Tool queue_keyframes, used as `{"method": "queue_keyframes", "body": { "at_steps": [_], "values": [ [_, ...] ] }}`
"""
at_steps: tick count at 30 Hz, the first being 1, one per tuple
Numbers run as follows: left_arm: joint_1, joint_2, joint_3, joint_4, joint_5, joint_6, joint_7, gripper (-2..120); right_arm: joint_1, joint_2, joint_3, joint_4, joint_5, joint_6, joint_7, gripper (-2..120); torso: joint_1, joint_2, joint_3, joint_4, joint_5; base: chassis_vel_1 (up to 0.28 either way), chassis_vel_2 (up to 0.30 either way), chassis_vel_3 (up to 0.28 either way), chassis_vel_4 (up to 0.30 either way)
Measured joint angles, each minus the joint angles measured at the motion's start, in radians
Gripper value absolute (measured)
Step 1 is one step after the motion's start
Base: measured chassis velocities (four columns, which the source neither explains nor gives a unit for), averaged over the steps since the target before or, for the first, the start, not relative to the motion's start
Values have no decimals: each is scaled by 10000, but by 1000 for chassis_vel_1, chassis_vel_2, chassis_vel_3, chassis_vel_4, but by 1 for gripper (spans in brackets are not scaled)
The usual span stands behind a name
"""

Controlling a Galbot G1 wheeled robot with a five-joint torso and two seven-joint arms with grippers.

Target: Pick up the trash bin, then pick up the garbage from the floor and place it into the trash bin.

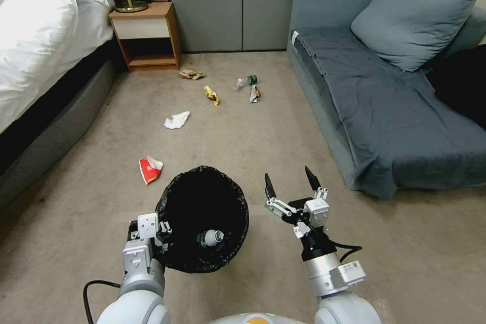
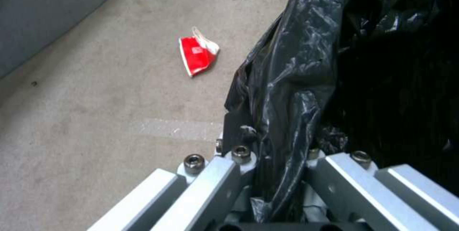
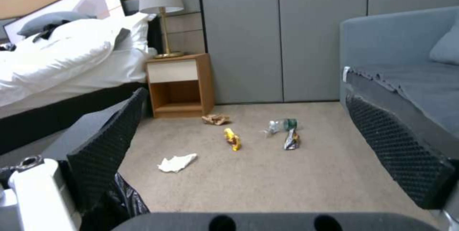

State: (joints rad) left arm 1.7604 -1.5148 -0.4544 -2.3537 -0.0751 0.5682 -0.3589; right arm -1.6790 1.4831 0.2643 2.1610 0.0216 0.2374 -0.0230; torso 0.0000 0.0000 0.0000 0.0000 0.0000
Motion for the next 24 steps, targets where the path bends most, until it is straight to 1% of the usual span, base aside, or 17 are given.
{"method": "queue_keyframes", "body": {
  "at_steps": [9, 14, 20, 24],
  "values": [
    [-4, -9, -3, -5, -3, 0, -1, 1, 13, 70, 42, -48, -49, 72, -35, 100, 0, 0, 0, 0, 0, 0, 0, 0, 0],
    [-7, -9, -32, -6, -3, -3, -2, 1, 31, 80, 113, -61, -32, 82, -101, 100, -1, 0, -1, 0, 0, -62, 51, 65, -51],
    [-12, -21, -34, -6, -2, -7, -1, 1, 35, 92, 117, -70, -10, 105, -106, 100, 0, 0, 0, -1, 2, -163, 146, 163, -162],
    [-18, -27, -32, -6, 2, -12, -2, 1, 45, 94, 112, -84, 8, 130, -126, 100, -1, 0, 0, 0, 0, -239, 233, 224, -216]
  ]
}}
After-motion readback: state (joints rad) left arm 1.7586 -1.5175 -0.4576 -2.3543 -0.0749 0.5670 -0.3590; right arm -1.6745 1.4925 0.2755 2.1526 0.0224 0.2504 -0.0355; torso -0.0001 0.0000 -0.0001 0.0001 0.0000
